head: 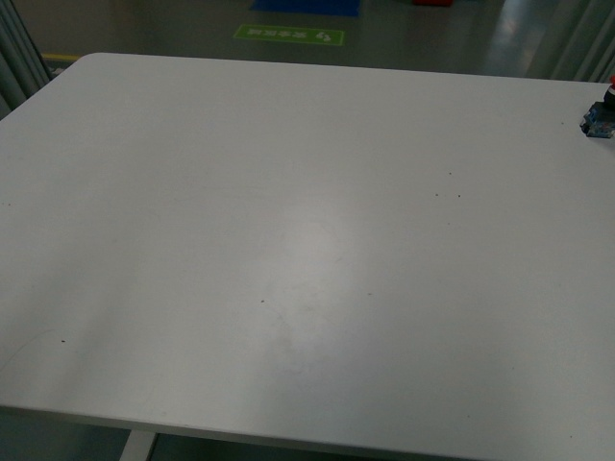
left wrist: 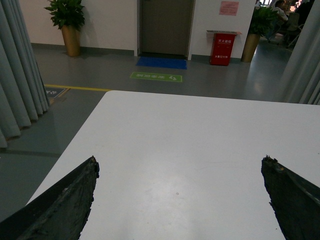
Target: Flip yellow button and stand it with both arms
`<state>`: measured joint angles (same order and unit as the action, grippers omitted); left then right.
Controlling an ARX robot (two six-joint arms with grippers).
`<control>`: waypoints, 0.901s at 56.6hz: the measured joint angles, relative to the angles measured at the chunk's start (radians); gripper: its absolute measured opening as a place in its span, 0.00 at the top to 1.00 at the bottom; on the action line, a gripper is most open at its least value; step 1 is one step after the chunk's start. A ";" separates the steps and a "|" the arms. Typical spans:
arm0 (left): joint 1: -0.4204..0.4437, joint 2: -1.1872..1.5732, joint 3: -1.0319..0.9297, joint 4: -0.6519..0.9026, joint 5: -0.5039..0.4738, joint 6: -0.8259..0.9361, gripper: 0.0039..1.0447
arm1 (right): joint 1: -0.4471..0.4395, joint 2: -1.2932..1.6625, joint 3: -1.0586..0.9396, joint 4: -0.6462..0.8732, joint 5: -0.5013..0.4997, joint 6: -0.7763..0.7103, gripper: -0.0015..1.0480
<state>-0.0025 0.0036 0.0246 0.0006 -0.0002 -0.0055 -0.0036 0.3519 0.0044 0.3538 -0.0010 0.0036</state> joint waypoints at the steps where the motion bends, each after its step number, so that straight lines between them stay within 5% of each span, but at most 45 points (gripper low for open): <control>1: 0.000 0.000 0.000 0.000 0.000 0.000 0.06 | 0.000 -0.008 0.000 -0.008 0.000 0.000 0.97; 51: 0.000 0.000 0.000 0.000 0.000 0.000 0.06 | 0.000 -0.347 0.001 -0.352 0.000 -0.001 0.97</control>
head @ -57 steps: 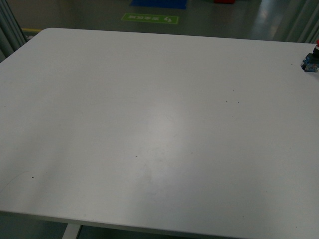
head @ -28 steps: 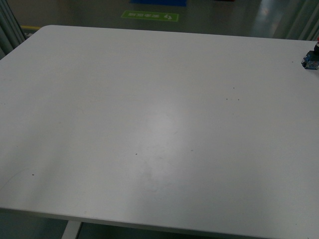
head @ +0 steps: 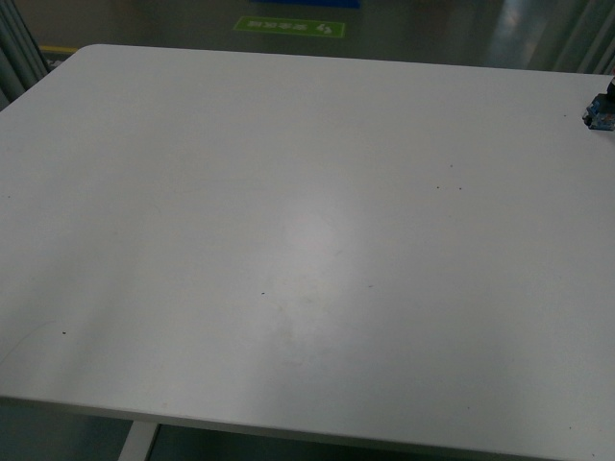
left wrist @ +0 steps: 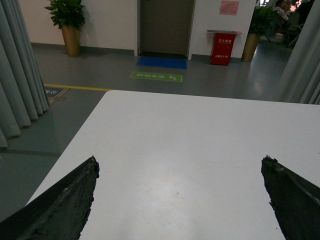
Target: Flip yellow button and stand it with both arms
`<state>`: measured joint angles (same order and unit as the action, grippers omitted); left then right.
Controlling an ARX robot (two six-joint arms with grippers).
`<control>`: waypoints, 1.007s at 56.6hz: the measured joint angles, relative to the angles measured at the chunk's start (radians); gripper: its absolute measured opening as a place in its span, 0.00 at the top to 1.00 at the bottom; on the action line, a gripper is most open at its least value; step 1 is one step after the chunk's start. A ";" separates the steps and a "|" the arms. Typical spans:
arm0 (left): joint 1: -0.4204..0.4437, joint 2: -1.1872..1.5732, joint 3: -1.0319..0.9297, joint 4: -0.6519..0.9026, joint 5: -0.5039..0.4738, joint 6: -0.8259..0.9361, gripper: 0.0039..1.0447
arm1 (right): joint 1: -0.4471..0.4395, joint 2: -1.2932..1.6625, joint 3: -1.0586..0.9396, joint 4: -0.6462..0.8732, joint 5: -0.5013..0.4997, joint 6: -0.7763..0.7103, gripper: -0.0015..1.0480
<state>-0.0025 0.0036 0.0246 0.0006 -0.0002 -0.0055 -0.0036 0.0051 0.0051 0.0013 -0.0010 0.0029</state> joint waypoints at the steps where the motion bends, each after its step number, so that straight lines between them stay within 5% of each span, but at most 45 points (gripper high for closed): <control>1: 0.000 0.000 0.000 0.000 0.000 0.000 0.06 | 0.000 0.000 0.000 0.000 0.000 0.000 0.97; 8: 0.000 0.000 0.000 0.000 0.000 0.000 0.06 | 0.000 0.000 0.000 0.000 0.000 -0.001 0.78; 20: 0.000 0.000 0.000 0.000 0.000 0.000 0.06 | 0.000 0.000 0.000 -0.001 0.000 -0.001 0.29; 29: 0.000 0.000 0.000 0.000 0.000 0.000 0.06 | 0.000 0.000 0.000 -0.001 0.000 -0.001 0.06; 57: 0.000 0.000 0.000 0.000 0.000 0.000 0.06 | 0.000 0.000 0.000 -0.001 0.000 -0.001 0.07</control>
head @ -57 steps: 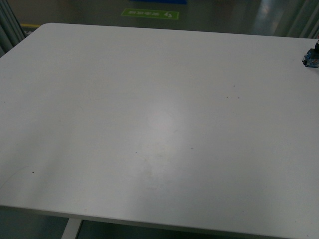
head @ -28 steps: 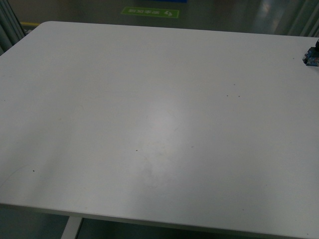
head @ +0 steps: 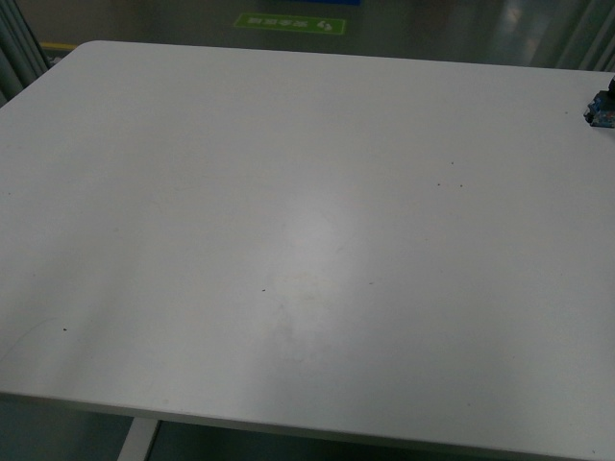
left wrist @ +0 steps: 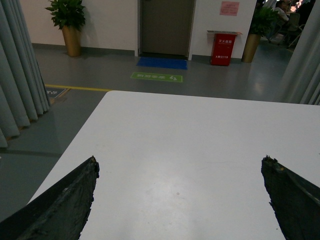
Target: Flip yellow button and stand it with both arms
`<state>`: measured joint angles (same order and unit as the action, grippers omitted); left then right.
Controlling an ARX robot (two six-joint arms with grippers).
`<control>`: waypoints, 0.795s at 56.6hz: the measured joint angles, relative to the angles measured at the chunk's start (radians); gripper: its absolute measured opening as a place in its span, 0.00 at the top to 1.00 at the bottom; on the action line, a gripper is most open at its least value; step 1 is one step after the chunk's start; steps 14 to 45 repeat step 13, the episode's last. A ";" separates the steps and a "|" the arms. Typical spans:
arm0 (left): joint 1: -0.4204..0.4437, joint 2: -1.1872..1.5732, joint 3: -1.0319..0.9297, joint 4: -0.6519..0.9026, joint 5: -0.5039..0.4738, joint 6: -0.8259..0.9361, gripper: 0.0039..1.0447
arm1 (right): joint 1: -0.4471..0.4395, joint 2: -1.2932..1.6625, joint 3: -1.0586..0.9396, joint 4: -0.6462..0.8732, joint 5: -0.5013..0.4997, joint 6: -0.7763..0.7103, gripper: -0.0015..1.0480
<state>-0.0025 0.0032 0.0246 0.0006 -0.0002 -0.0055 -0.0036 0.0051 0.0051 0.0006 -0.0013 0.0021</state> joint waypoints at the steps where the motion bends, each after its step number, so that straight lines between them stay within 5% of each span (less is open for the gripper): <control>1: 0.000 0.000 0.000 0.000 0.000 0.000 0.06 | 0.000 0.000 0.000 0.000 0.000 0.000 0.07; 45: 0.000 0.000 0.000 0.000 0.000 0.000 0.06 | 0.000 0.000 0.000 0.000 0.000 0.000 0.07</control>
